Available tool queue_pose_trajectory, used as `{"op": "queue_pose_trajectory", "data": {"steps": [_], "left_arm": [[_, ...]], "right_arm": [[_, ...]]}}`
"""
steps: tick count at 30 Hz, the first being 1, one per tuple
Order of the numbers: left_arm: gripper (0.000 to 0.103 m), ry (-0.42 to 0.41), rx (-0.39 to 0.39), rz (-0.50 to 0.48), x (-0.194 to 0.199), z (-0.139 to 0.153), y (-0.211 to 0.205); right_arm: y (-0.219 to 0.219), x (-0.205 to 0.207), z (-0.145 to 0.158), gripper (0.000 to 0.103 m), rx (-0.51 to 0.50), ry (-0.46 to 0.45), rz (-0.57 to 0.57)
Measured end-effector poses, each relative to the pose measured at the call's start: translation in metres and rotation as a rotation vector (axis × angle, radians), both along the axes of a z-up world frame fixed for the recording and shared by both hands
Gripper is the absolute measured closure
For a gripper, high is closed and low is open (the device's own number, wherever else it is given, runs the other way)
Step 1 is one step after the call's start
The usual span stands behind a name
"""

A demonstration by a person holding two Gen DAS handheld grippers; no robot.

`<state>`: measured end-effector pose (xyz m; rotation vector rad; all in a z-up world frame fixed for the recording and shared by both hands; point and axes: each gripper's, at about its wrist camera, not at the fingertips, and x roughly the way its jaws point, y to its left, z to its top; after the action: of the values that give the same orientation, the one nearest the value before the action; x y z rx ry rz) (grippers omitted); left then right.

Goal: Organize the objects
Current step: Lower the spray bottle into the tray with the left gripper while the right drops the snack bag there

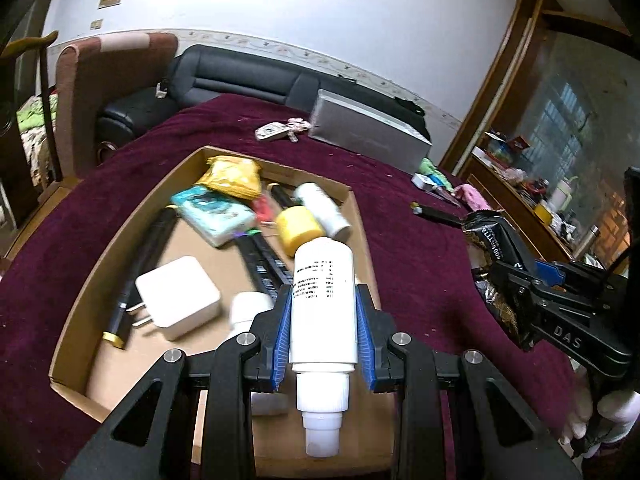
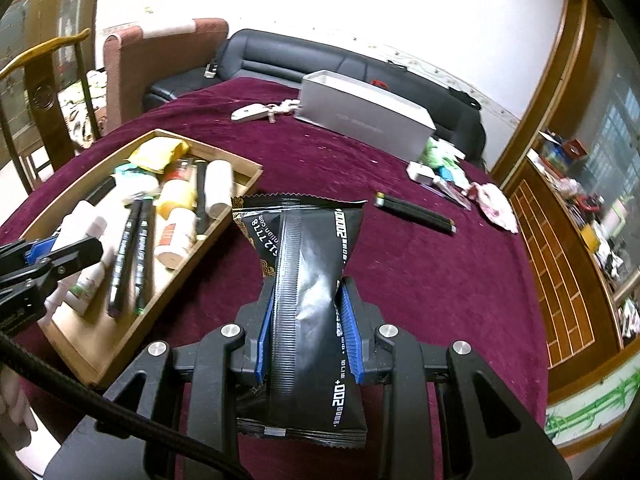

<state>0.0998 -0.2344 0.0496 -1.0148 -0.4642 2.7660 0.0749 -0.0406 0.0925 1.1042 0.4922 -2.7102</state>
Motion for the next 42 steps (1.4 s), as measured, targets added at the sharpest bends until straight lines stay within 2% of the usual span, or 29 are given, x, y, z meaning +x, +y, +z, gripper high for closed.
{"op": "queue_pose_trajectory", "data": {"steps": [9, 14, 24, 30, 31, 33, 35, 37, 39, 42], "left_arm": [[0.078, -0.057, 0.018, 0.07, -0.014, -0.016, -0.033], [0.078, -0.073, 0.02, 0.096, -0.016, -0.024, -0.046], [0.078, -0.087, 0.016, 0.127, -0.024, -0.029, -0.059], [0.076, -0.082, 0.025, 0.136, -0.027, -0.03, -0.064], [0.074, -0.081, 0.03, 0.138, -0.027, -0.03, -0.065], [0.063, -0.071, 0.019, 0.152, -0.025, -0.027, -0.066], [0.037, -0.029, -0.016, 0.178, -0.02, -0.02, -0.064], [0.026, 0.025, -0.03, 0.21, -0.012, -0.011, -0.065], [0.023, 0.079, -0.015, 0.246, -0.003, 0.0, -0.069], [0.011, 0.145, 0.043, 0.254, 0.008, 0.017, -0.077]], "right_arm": [[-0.061, -0.017, -0.008, 0.076, -0.135, -0.139, 0.177], [-0.091, -0.02, -0.024, 0.076, -0.161, -0.211, 0.243], [-0.106, -0.017, -0.054, 0.075, -0.174, -0.33, 0.275], [-0.105, -0.019, -0.057, 0.074, -0.206, -0.349, 0.269], [-0.104, -0.02, -0.057, 0.073, -0.217, -0.356, 0.264], [-0.101, -0.022, -0.058, 0.07, -0.239, -0.368, 0.259], [-0.097, -0.022, -0.055, 0.068, -0.268, -0.367, 0.256], [-0.092, -0.022, -0.051, 0.063, -0.302, -0.353, 0.259], [-0.088, -0.02, -0.044, 0.053, -0.339, -0.333, 0.27], [-0.08, -0.016, -0.035, 0.05, -0.378, -0.287, 0.265]]}}
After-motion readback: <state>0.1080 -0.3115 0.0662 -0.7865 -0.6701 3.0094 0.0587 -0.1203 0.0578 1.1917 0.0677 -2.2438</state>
